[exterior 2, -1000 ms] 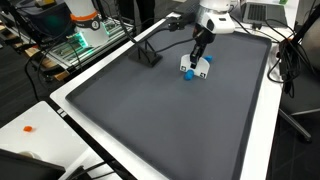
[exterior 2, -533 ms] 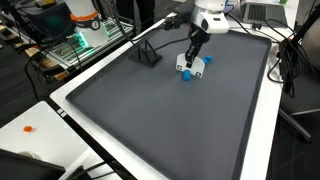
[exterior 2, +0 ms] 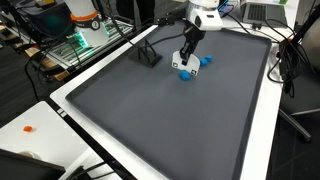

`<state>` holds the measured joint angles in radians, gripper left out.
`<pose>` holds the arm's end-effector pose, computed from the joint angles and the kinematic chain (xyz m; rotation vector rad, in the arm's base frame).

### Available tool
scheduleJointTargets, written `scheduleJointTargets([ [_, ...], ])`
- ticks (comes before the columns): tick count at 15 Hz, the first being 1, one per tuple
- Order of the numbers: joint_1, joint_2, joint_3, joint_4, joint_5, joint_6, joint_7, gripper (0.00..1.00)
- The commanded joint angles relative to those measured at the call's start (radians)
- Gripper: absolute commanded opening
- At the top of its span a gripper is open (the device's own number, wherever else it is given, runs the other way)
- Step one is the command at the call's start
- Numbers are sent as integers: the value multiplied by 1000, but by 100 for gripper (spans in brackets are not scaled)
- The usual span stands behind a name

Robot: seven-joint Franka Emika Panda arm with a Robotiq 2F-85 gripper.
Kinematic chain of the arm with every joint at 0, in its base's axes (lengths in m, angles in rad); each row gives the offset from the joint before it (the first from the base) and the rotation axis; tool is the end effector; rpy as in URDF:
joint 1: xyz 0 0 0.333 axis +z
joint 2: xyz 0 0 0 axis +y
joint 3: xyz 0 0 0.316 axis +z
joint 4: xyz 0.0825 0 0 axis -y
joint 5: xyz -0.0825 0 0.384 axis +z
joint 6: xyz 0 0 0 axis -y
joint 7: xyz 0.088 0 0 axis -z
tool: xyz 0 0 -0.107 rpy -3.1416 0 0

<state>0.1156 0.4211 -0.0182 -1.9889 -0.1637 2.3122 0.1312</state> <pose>0.5972 0.0554 0.2422 3.0033 0.1263 -0.1253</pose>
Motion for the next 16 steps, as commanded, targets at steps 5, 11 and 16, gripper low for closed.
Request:
scheduleJointTargets([
  [5,-41,-190,18,-151,189,74,82,1],
  [11,-35,-325,5,-270,256,50,353,1],
  [16,-44,-412,9,-376,303,55,568,1],
])
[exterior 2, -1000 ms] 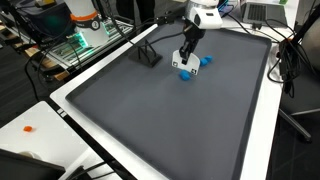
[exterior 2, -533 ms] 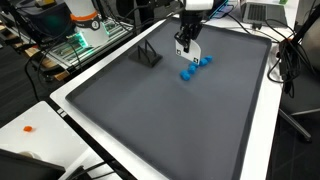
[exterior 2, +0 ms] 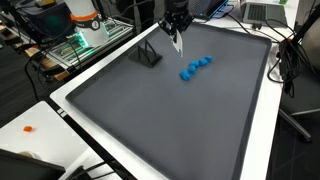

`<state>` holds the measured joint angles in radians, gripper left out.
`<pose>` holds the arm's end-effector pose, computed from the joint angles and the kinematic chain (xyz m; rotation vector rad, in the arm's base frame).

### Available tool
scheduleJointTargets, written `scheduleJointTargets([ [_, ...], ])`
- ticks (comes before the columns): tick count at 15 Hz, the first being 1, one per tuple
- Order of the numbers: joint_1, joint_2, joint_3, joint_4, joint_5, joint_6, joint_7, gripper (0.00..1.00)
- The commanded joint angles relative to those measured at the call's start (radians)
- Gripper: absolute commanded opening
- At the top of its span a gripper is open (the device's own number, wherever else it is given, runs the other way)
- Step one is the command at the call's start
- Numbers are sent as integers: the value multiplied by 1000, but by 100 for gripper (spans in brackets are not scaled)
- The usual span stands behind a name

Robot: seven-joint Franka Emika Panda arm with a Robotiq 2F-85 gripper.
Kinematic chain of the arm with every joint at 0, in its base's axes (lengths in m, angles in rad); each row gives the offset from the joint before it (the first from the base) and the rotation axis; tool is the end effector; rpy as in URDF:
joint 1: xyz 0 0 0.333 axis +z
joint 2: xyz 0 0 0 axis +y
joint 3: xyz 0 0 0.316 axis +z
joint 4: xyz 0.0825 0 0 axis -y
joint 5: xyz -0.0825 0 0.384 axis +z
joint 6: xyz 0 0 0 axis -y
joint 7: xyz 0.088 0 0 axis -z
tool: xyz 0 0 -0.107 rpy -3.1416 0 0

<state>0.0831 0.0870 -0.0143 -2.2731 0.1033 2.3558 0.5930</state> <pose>0.5249 0.0376 0.3188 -2.9388 0.9048 0.0420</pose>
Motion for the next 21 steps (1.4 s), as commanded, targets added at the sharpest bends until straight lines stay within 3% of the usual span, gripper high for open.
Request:
scheduleJointTargets([
  [1,-15,-94,6,-112,43,12,136,1],
  [8,-37,-170,16,-229,103,25,291,1],
  [17,-46,-173,19,-340,230,149,297,1],
  [21,-51,-170,22,-379,218,217,334,1],
])
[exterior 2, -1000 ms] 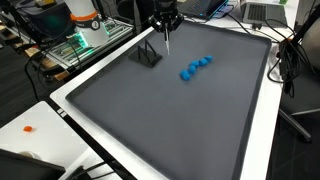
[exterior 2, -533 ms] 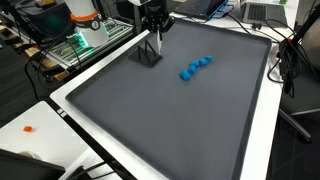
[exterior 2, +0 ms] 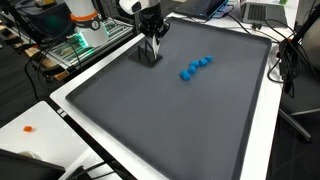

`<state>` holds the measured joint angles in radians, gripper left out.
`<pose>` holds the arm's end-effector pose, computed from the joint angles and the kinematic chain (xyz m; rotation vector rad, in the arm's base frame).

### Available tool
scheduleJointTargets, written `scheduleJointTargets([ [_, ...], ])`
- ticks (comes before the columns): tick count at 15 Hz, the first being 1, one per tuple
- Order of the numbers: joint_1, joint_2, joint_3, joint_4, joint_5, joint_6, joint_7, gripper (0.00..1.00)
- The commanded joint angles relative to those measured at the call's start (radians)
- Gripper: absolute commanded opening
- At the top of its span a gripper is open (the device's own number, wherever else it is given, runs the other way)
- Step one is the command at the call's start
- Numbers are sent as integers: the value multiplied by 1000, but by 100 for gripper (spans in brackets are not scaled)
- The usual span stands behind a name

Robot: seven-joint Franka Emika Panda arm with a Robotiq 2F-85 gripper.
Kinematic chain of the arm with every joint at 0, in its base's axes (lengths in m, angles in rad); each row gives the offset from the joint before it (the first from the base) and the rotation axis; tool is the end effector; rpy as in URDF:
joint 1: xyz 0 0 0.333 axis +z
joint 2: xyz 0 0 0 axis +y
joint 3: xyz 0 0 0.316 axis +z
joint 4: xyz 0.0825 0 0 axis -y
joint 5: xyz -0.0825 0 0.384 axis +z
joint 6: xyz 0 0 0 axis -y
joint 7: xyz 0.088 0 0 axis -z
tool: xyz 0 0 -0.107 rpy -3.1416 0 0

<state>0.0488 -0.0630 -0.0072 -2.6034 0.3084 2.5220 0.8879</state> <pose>0.4331 0.0152 0.2747 -2.5480 1.5616 0.1432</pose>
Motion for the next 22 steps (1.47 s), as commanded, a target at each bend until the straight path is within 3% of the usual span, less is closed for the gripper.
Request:
scheduleJointTargets([
  [1,-17,-20,15,-54,16,58,55,1],
  [22,-32,43,13,-81,46,195,211,1],
])
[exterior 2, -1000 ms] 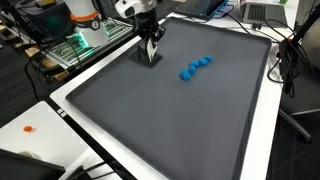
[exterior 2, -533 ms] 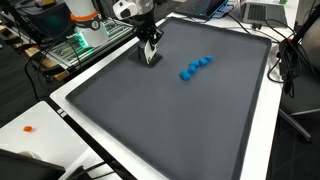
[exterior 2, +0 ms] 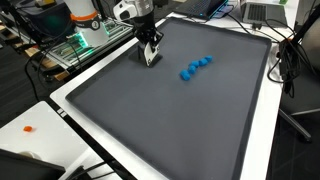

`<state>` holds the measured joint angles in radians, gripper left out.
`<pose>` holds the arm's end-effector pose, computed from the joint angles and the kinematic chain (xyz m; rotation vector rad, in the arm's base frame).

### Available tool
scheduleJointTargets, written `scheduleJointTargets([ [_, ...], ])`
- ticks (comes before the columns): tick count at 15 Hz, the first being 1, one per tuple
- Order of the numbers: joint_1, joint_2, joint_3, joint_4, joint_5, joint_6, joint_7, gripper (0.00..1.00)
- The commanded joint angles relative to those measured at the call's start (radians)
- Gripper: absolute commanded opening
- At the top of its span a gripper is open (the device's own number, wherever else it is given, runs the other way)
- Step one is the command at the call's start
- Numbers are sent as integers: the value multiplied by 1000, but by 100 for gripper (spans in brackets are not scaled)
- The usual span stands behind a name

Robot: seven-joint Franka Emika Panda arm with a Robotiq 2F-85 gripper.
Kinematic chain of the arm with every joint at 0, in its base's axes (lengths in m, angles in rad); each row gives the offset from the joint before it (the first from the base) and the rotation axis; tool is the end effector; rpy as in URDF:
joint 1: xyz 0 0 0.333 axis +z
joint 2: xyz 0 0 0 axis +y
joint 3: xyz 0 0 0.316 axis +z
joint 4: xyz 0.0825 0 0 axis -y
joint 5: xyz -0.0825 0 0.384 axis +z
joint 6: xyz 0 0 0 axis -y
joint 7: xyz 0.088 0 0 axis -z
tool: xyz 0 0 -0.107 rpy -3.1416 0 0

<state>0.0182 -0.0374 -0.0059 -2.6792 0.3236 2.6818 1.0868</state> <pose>0.4179 -0.0048 0.2502 -2.3253 1.8846 0.0663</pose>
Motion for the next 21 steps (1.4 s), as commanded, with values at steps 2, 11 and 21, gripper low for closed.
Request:
scheduleJointTargets([
  [2,0,30,13,0,30,43,18,1],
  [11,2,64,15,8,30,80,37,1],
  [21,2,77,15,9,44,67,39,1],
])
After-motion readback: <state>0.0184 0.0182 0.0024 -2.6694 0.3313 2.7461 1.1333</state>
